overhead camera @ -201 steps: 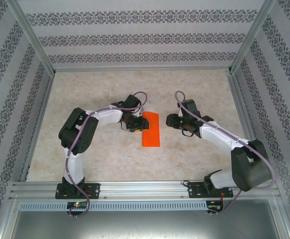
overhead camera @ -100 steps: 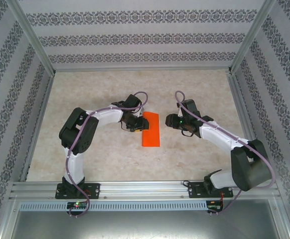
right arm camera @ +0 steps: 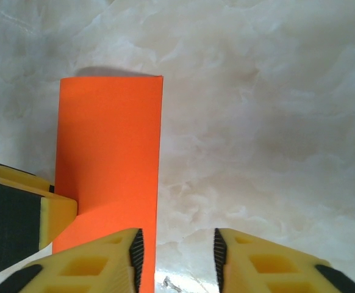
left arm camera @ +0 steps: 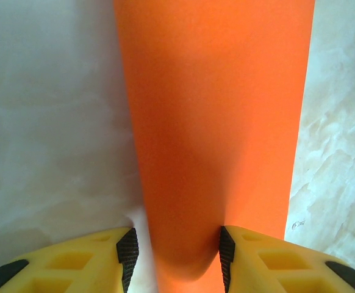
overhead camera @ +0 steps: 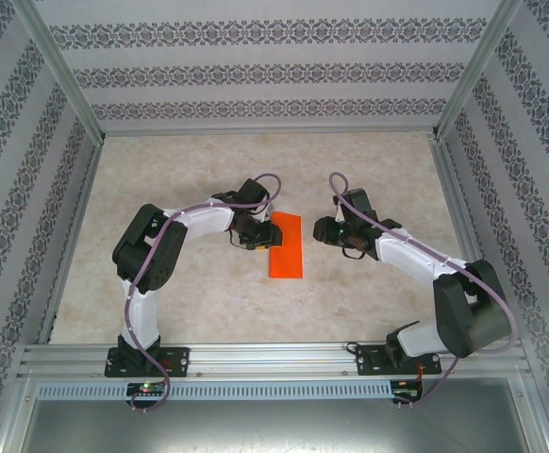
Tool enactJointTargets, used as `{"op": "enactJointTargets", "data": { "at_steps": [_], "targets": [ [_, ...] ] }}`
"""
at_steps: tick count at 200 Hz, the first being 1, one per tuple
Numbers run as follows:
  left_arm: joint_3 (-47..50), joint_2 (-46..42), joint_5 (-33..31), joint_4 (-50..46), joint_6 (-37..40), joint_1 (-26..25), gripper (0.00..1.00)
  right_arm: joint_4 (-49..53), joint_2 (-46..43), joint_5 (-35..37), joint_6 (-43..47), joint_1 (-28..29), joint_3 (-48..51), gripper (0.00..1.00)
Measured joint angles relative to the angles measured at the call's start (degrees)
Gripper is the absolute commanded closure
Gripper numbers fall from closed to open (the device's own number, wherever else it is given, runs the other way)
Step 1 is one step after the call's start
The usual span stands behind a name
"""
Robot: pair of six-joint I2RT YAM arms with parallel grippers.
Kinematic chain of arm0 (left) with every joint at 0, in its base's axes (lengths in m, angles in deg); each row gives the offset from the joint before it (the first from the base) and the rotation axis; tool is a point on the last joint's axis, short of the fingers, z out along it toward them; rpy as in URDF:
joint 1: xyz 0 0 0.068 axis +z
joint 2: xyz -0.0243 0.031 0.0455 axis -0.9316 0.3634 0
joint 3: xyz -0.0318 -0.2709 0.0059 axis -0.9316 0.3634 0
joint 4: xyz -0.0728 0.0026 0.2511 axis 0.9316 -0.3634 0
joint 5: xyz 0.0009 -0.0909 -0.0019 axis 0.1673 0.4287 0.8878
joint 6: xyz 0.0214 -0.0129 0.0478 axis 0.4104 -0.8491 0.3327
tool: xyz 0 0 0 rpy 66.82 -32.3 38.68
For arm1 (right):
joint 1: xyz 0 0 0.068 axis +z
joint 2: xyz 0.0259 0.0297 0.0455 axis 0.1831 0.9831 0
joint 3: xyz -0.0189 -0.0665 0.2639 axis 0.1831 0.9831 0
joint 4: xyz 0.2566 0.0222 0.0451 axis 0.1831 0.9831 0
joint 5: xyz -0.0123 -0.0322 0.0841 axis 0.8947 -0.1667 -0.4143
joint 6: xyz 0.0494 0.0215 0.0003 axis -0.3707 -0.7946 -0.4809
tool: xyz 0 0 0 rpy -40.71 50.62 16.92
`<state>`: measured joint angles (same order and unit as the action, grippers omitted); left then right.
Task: Fold a paper plane with a square sheet of paper (fold left side to right side)
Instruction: First fold in half a square sheet of paper at the center of the table.
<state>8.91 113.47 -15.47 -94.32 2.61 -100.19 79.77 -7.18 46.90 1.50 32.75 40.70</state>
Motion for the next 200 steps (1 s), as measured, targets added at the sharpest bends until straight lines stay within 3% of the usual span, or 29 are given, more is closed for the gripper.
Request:
{"op": "enactJointTargets", "data": {
  "at_steps": [200],
  "targets": [
    [-0.4,0.5,0.2,-0.2,-0.3,0.0,0.52,-0.3,3.1,-1.3,-0.5,2.4,-0.1,0.66]
  ]
}}
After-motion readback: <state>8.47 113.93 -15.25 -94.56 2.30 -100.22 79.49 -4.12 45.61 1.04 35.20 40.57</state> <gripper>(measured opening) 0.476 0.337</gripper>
